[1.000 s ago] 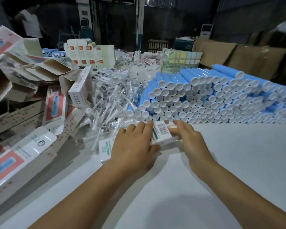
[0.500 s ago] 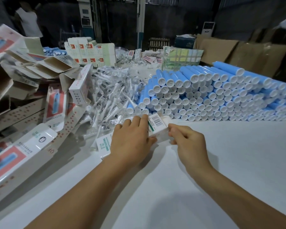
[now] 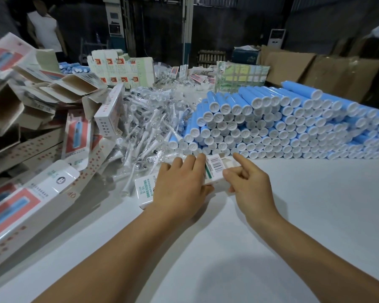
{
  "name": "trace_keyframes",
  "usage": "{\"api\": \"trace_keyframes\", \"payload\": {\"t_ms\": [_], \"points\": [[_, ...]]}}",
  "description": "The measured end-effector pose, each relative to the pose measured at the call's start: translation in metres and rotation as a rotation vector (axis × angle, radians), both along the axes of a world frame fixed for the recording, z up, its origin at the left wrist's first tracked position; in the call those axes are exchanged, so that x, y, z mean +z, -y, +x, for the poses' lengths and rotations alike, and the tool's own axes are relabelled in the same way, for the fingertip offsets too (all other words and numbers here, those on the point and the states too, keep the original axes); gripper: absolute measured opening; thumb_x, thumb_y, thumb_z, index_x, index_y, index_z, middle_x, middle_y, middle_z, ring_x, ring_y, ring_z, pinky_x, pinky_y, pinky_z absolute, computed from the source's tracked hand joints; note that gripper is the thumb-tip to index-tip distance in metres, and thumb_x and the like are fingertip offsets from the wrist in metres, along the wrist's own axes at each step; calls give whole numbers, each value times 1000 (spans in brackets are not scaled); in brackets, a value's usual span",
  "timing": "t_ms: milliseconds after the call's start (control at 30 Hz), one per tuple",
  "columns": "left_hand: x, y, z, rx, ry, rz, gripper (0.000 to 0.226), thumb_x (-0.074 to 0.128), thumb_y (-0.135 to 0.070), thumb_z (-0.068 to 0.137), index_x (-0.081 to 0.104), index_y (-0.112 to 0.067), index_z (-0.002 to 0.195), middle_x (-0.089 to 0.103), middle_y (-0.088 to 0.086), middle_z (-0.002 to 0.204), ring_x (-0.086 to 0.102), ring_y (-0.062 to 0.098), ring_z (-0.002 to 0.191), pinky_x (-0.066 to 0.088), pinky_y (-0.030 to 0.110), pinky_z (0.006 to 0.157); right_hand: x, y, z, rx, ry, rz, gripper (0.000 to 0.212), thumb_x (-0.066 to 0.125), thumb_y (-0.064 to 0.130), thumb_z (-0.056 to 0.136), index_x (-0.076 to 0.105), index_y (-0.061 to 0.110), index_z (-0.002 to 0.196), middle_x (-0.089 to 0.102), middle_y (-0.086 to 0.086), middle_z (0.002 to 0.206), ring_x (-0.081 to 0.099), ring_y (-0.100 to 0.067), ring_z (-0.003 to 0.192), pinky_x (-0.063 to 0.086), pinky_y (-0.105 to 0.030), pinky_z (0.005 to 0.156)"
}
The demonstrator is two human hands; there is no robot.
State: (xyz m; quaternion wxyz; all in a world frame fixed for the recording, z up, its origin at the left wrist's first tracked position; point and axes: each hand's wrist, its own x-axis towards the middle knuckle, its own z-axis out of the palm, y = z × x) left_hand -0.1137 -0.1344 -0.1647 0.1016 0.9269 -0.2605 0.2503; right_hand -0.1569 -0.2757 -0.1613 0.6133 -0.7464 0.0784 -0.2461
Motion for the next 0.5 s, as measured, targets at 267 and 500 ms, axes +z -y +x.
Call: {"api": "trace_keyframes", "payload": {"t_ms": [267,500], "points": [[-3,3,-7,-34,31,43,73,60,-56,80,40,-17,138,57,0,119,52,27,102,35,40,81,2,-2,-2,-42,-45,-7,18,62,7,89,61,24,89,66,6,75,65,-11,76,52,-24,73],[-1,8,-11,-27,51,55,72,66,-53,76,49,-11,132,61,4,111,56,30,94,39,41,76,2,-9,-2,-62,-61,-100,13,51,4,93,61,12,92,67,0,86,62,-13,78,48,-18,67]]}}
